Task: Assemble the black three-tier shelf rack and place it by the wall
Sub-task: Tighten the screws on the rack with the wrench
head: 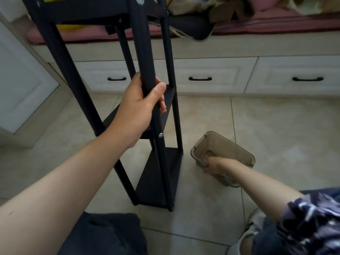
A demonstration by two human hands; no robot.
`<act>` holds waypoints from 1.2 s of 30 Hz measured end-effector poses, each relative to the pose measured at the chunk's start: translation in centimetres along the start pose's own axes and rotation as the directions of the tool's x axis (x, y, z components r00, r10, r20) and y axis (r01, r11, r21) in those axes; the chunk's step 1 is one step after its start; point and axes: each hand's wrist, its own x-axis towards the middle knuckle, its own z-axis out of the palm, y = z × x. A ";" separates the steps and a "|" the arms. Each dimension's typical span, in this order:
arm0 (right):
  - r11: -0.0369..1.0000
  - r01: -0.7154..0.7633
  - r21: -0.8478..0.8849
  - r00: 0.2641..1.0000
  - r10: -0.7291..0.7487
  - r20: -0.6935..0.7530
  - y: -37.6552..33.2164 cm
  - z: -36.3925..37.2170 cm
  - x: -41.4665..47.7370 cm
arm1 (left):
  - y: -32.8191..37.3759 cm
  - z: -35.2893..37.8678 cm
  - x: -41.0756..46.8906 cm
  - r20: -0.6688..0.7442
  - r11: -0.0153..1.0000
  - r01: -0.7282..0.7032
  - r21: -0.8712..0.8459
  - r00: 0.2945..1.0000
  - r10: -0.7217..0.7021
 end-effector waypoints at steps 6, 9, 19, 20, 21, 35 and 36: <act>0.999 0.043 -0.011 0.998 -0.043 -0.039 -0.2 1.8 1.5 | 0.0 0.1 -0.1 -0.008 1.000 0.004 -0.005 1.000 -0.004; 0.995 0.094 0.026 0.994 -0.093 -0.055 -0.6 2.5 2.0 | 0.2 0.2 -0.1 -0.009 1.000 0.003 0.014 1.000 -0.003; 0.911 0.283 0.298 0.953 -0.232 -0.197 -3.3 3.6 2.8 | 0.4 0.5 -0.3 0.009 0.999 0.019 0.033 1.000 -0.019; 0.925 0.264 0.273 0.956 -0.213 -0.203 -2.8 3.4 3.0 | 0.4 0.5 -0.3 0.005 0.999 0.021 0.031 1.000 -0.021; 0.942 0.227 0.248 0.963 -0.180 -0.199 -2.1 3.4 3.3 | 0.4 0.4 -0.3 0.003 0.999 0.020 0.029 1.000 -0.021; 0.998 0.025 0.054 0.998 -0.023 -0.052 -1.2 9.5 4.5 | 0.5 -0.2 -0.3 -0.005 1.000 0.016 0.019 1.000 -0.016; 0.997 0.016 0.074 0.999 -0.013 -0.046 -1.4 9.4 4.4 | 0.5 -0.3 -0.3 -0.003 1.000 0.014 0.018 1.000 -0.014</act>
